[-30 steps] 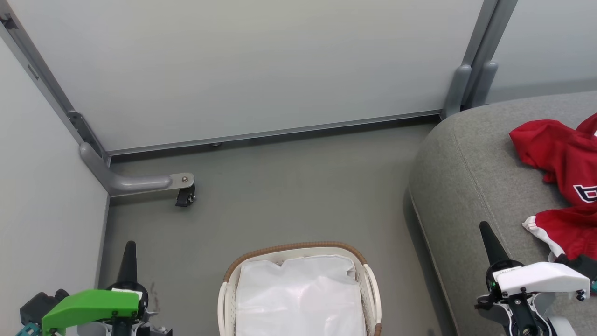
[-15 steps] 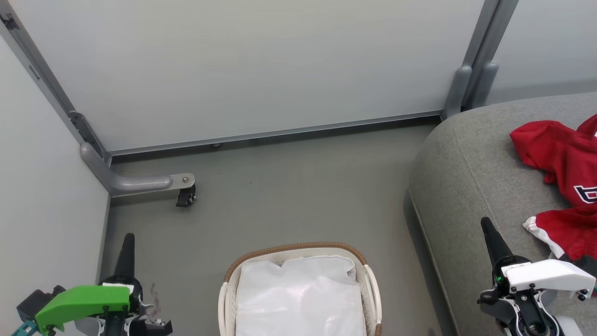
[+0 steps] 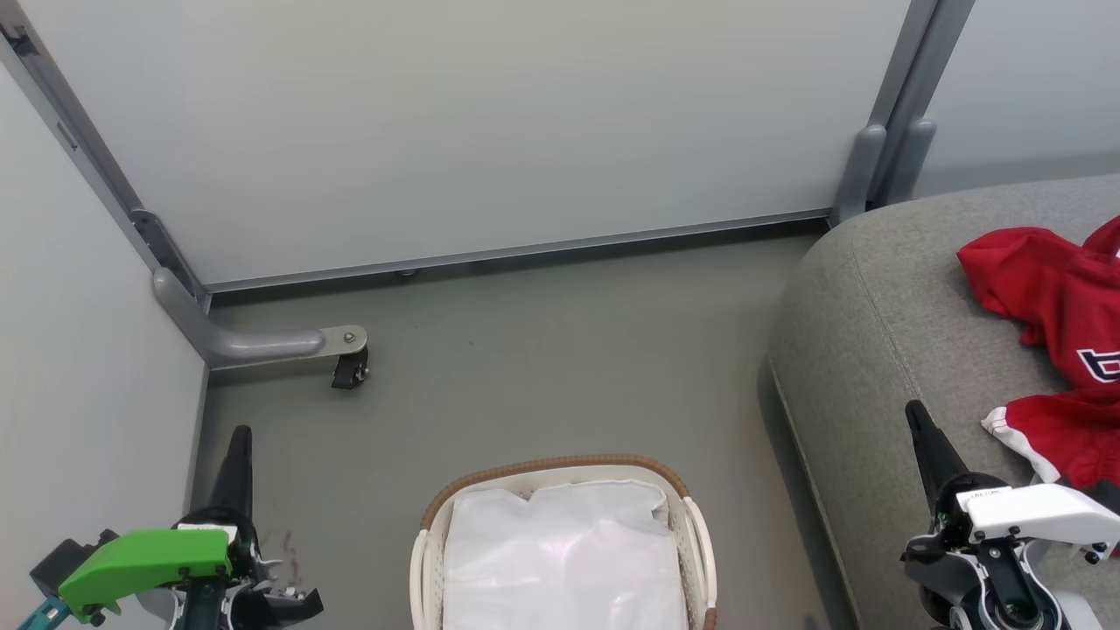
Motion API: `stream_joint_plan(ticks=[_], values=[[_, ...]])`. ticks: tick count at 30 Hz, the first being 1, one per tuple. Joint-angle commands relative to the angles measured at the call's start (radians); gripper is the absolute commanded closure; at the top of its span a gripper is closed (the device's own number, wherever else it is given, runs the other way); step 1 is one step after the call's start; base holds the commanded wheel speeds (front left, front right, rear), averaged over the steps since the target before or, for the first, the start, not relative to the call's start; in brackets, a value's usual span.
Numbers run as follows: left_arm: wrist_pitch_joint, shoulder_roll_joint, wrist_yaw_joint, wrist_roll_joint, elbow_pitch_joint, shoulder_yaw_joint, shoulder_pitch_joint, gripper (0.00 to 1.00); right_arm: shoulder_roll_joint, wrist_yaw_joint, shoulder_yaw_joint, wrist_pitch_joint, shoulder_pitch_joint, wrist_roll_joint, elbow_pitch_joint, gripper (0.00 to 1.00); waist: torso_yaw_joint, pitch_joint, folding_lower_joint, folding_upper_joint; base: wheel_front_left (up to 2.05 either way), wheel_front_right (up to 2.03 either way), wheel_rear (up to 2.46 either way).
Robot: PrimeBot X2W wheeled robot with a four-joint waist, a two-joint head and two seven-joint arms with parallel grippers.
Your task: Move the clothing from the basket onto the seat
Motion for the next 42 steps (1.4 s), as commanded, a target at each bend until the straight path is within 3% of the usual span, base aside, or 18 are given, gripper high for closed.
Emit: stream_joint_plan(ticks=[1, 18, 42], values=[[0.006, 0.007, -0.003, -0.021, -0.008, 0.006, -0.024, 1.0, -0.006, -0.001, -0.005, 0.007, -0.01, 0.021, -0.009, 1.0, 0.0, 0.0, 0.0, 0.0, 0.0, 0.0, 0.0], [0.036, 0.007, -0.012, -0.122, -0.016, 0.015, -0.031, 1.0, -0.007, -0.001, -0.016, 0.038, -0.011, 0.132, -0.02, 1.0, 0.002, -0.003, 0.0, 0.0, 0.0, 0.0, 0.0], [0.035, 0.007, -0.012, -0.119, -0.015, 0.014, -0.03, 1.0, -0.007, -0.001, -0.015, 0.036, -0.01, 0.128, -0.019, 1.0, 0.002, -0.003, 0.0, 0.0, 0.0, 0.0, 0.0]])
